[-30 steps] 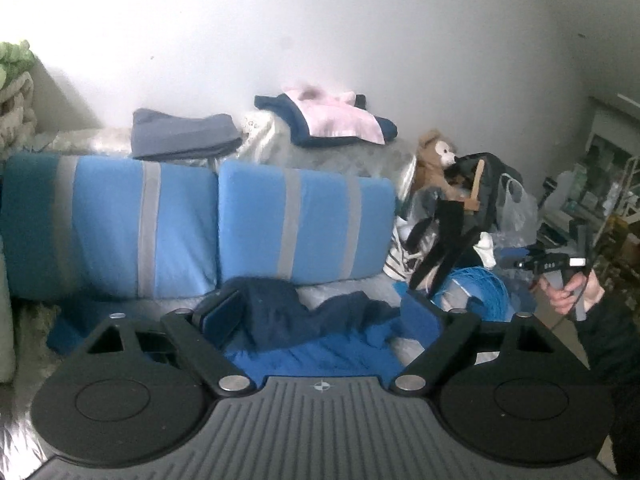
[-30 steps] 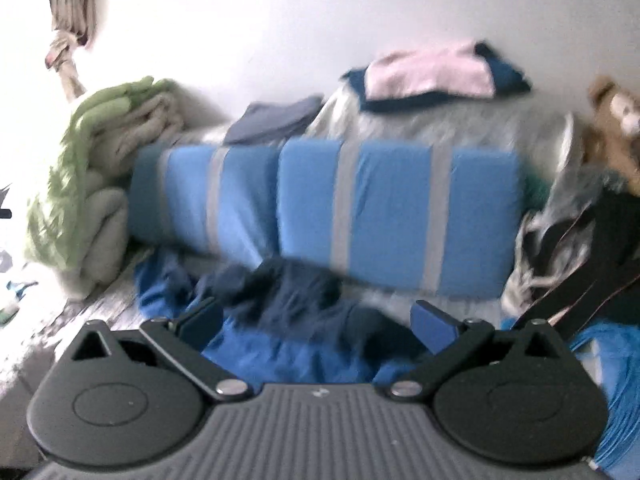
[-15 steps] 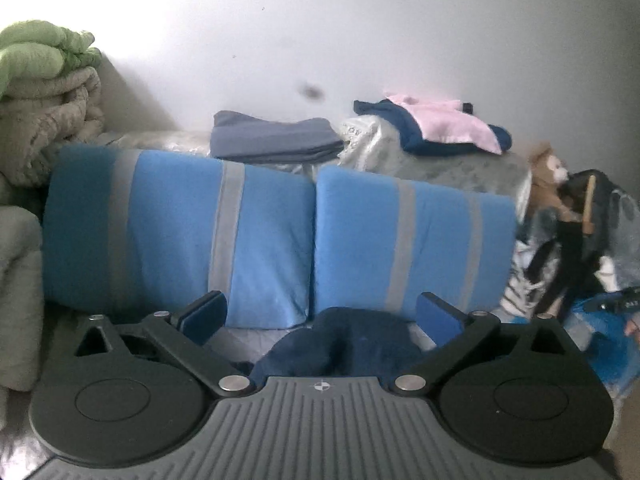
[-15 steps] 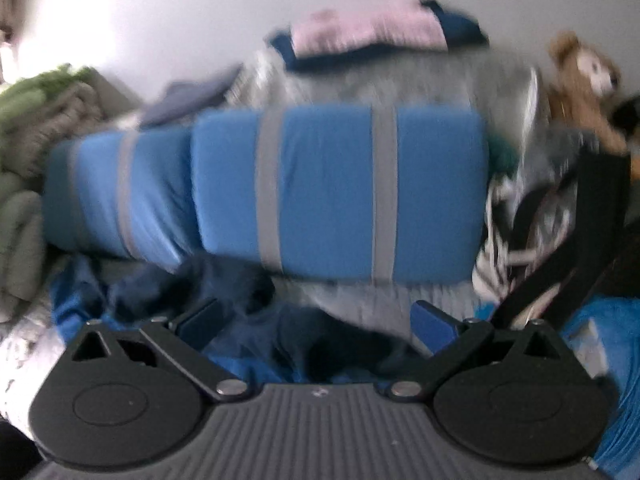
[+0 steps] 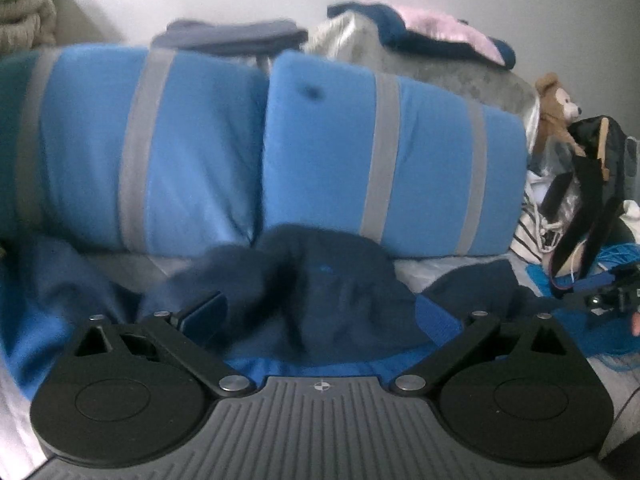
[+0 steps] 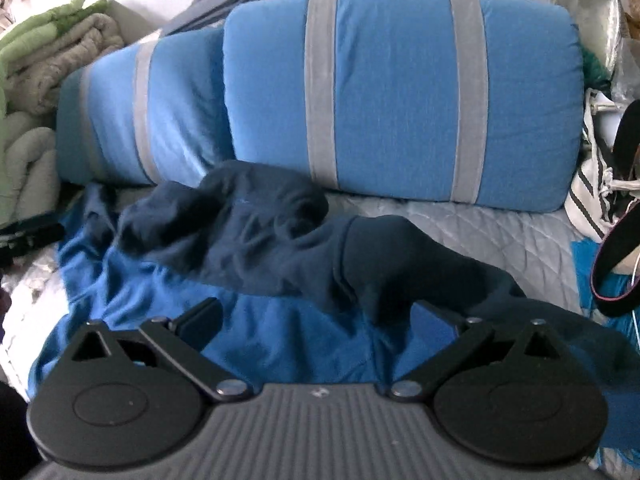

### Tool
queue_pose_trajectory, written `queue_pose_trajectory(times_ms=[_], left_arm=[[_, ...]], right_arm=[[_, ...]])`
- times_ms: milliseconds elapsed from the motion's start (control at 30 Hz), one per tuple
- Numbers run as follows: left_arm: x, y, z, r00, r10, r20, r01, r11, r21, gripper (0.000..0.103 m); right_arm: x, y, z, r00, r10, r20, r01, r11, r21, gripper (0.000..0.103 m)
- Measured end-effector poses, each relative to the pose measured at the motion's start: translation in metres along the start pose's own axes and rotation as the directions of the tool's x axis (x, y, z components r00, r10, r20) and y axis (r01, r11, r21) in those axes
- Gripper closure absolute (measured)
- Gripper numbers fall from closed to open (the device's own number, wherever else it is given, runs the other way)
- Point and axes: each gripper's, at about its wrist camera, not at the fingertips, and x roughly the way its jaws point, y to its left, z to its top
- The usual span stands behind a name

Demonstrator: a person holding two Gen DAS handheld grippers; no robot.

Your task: Fold clothes

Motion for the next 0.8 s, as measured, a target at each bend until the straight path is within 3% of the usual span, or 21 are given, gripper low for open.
queue_pose_trajectory(times_ms=[233,433,667,800], left_arm=[[0.030,-0.002,-0.028,1.000,0.008,-0.005,-0.009,0.998,-0.064,0.000],[0.034,0.007,-0.033,1.000,-0.006,-0.027,0.004,0.997,-0.072,0.000],[0.033,0.017,-0.027,0.999,-0.049,-0.018,0.046,0.990,-0.135,0.000],[0.035,0.021,-0.024,0.998,-0.055,-0.021,0.051,0.986,-0.161,0.000]], right_arm=[[0.049,0.021,0.027,0.994,0.113,0.005,-0.113,0.992,-0.048,0.000],[0.119,0.017,0.064,0.979,0.204,0.021,-0.205,0.976,0.074,0.001],[0.214,0.005,0.084,0.982,0.191,-0.005,-0.183,0.946,0.266,0.003],[0.250,0.000,0.088,0.988,0.153,-0.034,-0.135,0.937,0.322,0.004]])
